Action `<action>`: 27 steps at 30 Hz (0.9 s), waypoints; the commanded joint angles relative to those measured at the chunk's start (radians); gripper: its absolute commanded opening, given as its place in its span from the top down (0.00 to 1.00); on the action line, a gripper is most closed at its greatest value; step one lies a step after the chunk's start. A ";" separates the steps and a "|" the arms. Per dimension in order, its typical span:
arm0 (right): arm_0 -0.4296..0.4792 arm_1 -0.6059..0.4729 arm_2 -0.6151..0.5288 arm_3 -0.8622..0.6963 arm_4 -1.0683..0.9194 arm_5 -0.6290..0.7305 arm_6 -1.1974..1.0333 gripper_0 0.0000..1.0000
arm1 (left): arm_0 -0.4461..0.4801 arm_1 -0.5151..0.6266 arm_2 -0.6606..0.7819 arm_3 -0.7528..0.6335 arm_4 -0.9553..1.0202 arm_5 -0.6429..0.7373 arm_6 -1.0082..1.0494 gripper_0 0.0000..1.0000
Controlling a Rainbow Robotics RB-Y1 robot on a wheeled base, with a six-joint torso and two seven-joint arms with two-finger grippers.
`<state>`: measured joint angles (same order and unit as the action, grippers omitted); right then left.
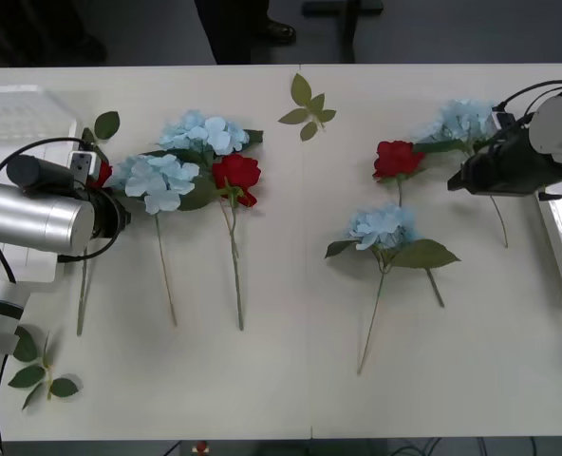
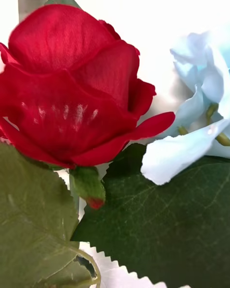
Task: Place the red flowers into the right box and the blue flowers into the left box. If a person shows an open palm, hand one flower to the person first, then continue sorting.
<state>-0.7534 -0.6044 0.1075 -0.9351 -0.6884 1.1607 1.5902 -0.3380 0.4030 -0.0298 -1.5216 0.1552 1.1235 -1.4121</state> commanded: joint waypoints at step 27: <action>-0.027 0.040 0.000 0.082 0.029 -0.131 -0.010 1.00 | 0.013 0.005 -0.009 0.077 0.014 -0.140 -0.050 1.00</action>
<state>-0.7534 -0.5727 0.1075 -0.8427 -0.6626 1.0378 1.5902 -0.3379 0.4030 -0.0306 -1.4141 0.1605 0.9948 -1.4233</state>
